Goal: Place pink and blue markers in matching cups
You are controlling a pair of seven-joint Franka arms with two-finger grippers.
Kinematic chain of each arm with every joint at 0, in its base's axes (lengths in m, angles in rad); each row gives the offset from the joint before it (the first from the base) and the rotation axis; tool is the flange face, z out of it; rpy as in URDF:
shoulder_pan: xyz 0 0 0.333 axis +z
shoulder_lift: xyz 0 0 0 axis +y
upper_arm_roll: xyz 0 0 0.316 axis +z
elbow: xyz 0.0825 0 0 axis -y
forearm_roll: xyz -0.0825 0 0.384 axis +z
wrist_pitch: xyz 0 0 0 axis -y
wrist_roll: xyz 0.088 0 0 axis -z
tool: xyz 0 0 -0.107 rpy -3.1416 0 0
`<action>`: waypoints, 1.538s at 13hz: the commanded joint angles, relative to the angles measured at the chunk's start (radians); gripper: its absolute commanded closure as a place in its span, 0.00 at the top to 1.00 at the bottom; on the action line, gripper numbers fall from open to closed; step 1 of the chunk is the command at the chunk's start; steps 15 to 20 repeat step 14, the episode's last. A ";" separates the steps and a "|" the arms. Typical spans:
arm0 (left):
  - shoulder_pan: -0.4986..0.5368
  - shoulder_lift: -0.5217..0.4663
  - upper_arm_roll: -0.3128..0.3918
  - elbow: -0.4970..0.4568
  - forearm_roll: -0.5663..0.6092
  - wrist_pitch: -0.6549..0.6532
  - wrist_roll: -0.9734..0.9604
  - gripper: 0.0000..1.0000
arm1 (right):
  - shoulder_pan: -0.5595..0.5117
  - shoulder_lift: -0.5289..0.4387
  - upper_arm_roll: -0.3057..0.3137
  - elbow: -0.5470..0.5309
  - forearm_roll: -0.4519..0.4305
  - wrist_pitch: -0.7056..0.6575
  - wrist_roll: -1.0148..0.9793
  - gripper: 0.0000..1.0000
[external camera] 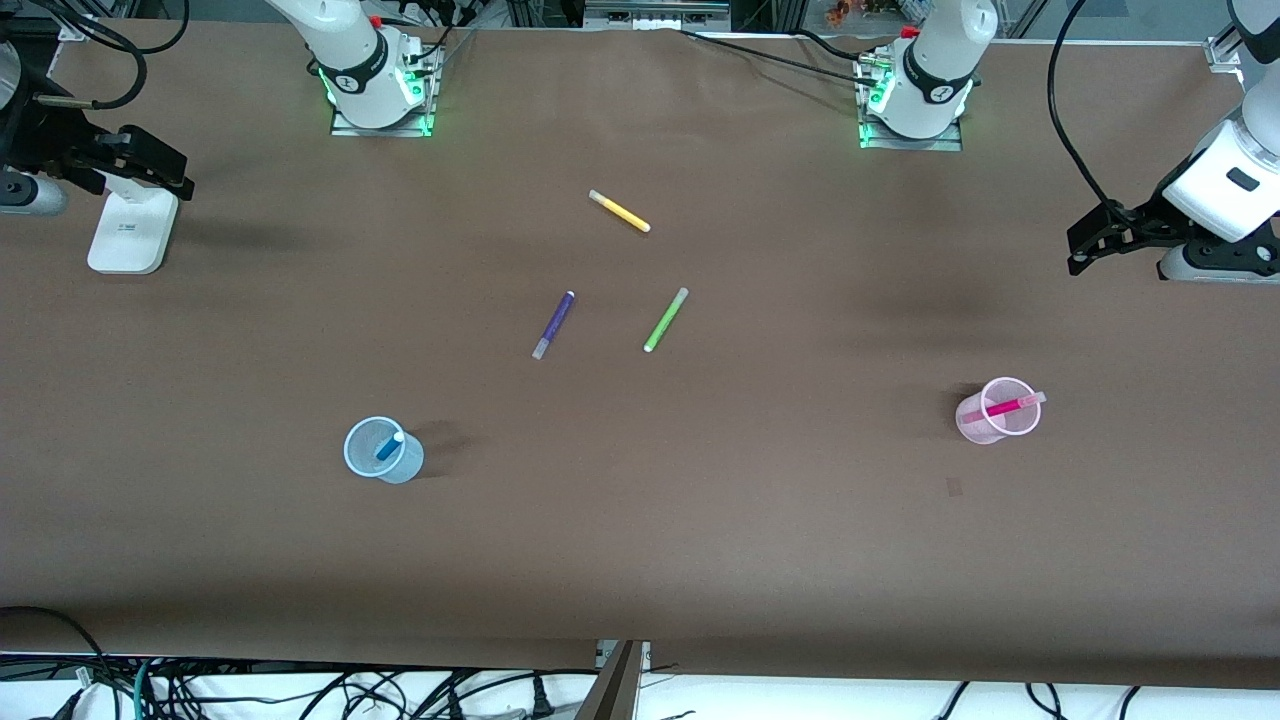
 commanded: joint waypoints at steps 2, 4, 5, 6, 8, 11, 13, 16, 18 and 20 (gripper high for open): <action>0.010 -0.016 -0.007 -0.010 -0.024 -0.003 -0.004 1.00 | -0.027 -0.012 0.018 -0.006 -0.002 -0.004 -0.018 0.99; 0.010 -0.015 -0.013 -0.001 -0.023 -0.006 -0.004 1.00 | -0.026 -0.002 0.018 0.000 -0.005 -0.013 -0.016 0.99; 0.010 -0.006 -0.013 0.019 -0.023 -0.011 -0.002 1.00 | -0.023 0.011 0.014 0.023 -0.005 -0.031 -0.030 0.99; 0.010 -0.006 -0.013 0.019 -0.021 -0.015 0.001 1.00 | -0.021 0.041 0.014 0.054 -0.004 -0.044 -0.030 0.99; 0.011 -0.001 -0.012 0.024 -0.017 -0.020 0.004 1.00 | -0.023 0.055 0.014 0.082 -0.004 -0.070 -0.030 0.99; 0.011 -0.003 -0.010 0.023 -0.017 -0.025 0.005 1.00 | -0.020 0.058 0.015 0.082 -0.004 -0.070 -0.027 0.99; 0.011 -0.001 -0.012 0.023 -0.017 -0.025 0.004 1.00 | -0.020 0.058 0.015 0.082 -0.004 -0.070 -0.030 0.99; 0.011 -0.003 -0.012 0.023 -0.017 -0.025 0.005 1.00 | -0.018 0.060 0.015 0.082 -0.004 -0.071 -0.030 0.99; 0.011 -0.003 -0.012 0.023 -0.017 -0.025 0.005 1.00 | -0.018 0.060 0.015 0.082 -0.004 -0.071 -0.030 0.99; 0.011 -0.003 -0.012 0.023 -0.017 -0.025 0.005 1.00 | -0.018 0.060 0.015 0.082 -0.004 -0.071 -0.030 0.99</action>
